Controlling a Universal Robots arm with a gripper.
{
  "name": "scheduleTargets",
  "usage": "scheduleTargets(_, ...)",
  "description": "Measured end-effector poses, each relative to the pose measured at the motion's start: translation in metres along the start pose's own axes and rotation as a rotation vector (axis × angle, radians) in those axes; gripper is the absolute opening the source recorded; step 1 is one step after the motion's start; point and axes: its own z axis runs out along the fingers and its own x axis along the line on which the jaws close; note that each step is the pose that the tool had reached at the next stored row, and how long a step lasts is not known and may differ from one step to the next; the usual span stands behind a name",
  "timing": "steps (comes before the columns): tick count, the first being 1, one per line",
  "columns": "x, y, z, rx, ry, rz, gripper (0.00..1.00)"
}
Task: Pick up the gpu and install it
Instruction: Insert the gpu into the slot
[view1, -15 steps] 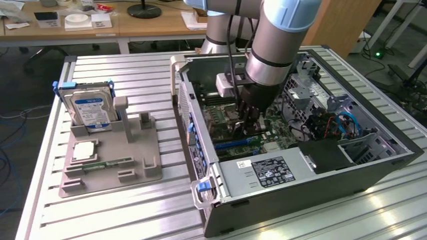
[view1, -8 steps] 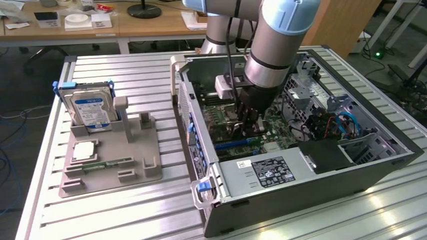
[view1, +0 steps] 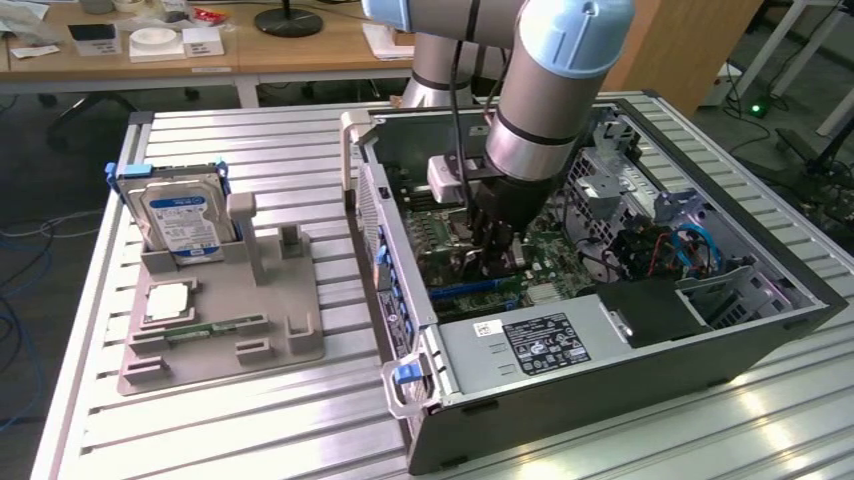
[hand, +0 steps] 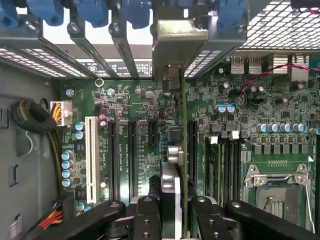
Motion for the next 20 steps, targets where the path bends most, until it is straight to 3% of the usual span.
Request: scheduleTargets(20, 0.0004, 0.0033, 0.0074, -0.0023, 0.0000, 0.000, 0.28)
